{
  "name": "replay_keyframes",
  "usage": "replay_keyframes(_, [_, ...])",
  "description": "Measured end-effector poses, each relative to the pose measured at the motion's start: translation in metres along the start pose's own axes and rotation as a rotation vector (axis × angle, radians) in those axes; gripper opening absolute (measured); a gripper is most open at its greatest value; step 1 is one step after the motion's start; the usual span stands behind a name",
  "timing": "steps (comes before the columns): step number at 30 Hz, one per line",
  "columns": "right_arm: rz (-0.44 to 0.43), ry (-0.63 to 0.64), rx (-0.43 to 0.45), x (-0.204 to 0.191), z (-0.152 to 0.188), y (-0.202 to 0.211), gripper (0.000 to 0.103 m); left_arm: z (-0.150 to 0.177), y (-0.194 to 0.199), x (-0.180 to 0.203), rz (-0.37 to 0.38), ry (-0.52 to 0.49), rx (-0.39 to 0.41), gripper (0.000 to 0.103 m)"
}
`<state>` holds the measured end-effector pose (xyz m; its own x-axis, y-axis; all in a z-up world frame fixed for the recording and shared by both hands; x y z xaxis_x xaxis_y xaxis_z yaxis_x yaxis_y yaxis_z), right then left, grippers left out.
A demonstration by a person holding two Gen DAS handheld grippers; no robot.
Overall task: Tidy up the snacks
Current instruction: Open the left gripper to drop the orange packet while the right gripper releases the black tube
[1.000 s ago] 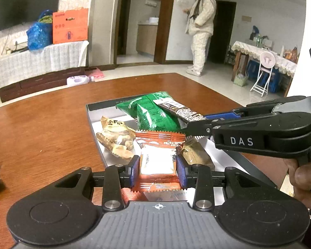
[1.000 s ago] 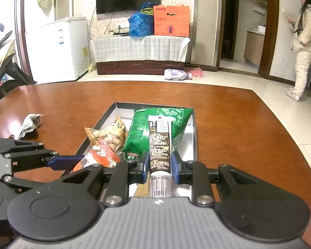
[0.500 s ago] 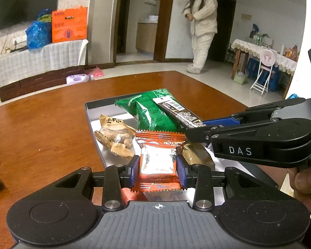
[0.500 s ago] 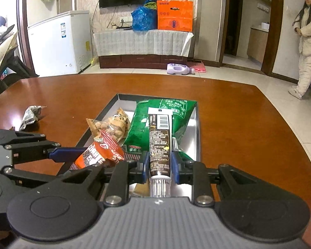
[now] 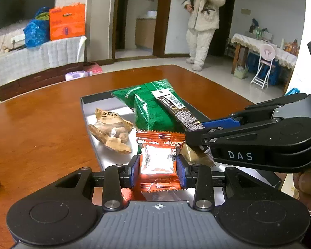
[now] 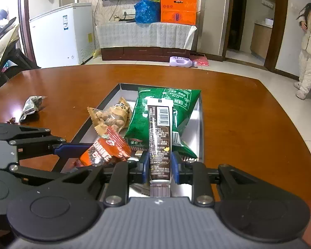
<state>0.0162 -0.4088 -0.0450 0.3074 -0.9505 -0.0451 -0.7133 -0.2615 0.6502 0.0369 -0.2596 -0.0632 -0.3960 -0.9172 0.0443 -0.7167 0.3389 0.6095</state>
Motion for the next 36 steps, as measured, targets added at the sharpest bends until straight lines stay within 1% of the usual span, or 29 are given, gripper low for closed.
replay_keyframes(7, [-0.005,0.0,-0.015,0.002,0.001,-0.003,0.022,0.002,-0.008,0.001,-0.002,-0.019,-0.021,0.038])
replay_keyframes(15, [-0.003,0.001,-0.021,0.002,0.0,-0.004,0.023,0.004,-0.01,0.001,0.003,-0.012,-0.026,0.039])
replay_keyframes(16, [-0.003,0.003,-0.023,0.002,0.0,-0.004,0.023,0.004,-0.01,0.002,0.004,-0.01,-0.025,0.041])
replay_keyframes(17, [-0.003,0.004,-0.022,0.002,0.0,-0.004,0.023,0.004,-0.01,0.001,0.007,-0.009,-0.024,0.046])
replay_keyframes(20, [-0.001,0.004,-0.024,0.002,-0.001,-0.005,0.023,0.004,-0.011,0.001,0.019,0.0,-0.023,0.057])
replay_keyframes(22, [-0.002,0.002,-0.023,0.002,-0.001,-0.006,0.023,0.004,-0.01,0.001,0.019,0.001,-0.02,0.061])
replay_keyframes(24, [0.002,0.004,-0.017,0.002,-0.003,-0.005,0.025,0.004,-0.01,0.0,0.019,0.001,-0.018,0.062])
replay_keyframes(25, [0.003,0.006,-0.013,0.001,-0.004,-0.005,0.028,0.004,-0.009,0.0,0.019,0.001,-0.018,0.062])
replay_keyframes(26, [0.005,0.007,-0.007,0.0,-0.004,-0.004,0.037,0.004,-0.009,-0.001,0.019,0.002,-0.017,0.062])
replay_keyframes(28, [0.01,0.011,0.008,0.0,-0.006,-0.002,0.049,0.003,-0.008,-0.002,0.019,0.003,-0.013,0.062])
replay_keyframes(29, [0.013,0.014,0.021,-0.001,-0.008,-0.001,0.051,0.003,-0.006,-0.002,0.02,0.004,-0.011,0.062])
replay_keyframes(33, [0.009,0.009,0.066,-0.006,-0.017,0.006,0.051,0.002,0.0,-0.005,0.02,0.003,0.003,0.062])
replay_keyframes(36, [0.004,0.007,0.082,-0.011,-0.022,0.009,0.052,0.003,0.004,-0.008,0.014,0.007,0.009,0.062])
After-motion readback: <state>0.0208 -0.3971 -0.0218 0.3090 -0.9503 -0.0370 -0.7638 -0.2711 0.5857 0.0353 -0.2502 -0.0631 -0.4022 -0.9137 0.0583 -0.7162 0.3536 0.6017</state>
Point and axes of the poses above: each gripper's, at about its wrist camera, not at the fingertips, and y roughly against the way its jaws point, x to its right, z to its underside, the point moved 2 cm from there along -y, roughly the way its jaws point, and after that the axes turned 4 degrees about -z, right-handed, at the moved point
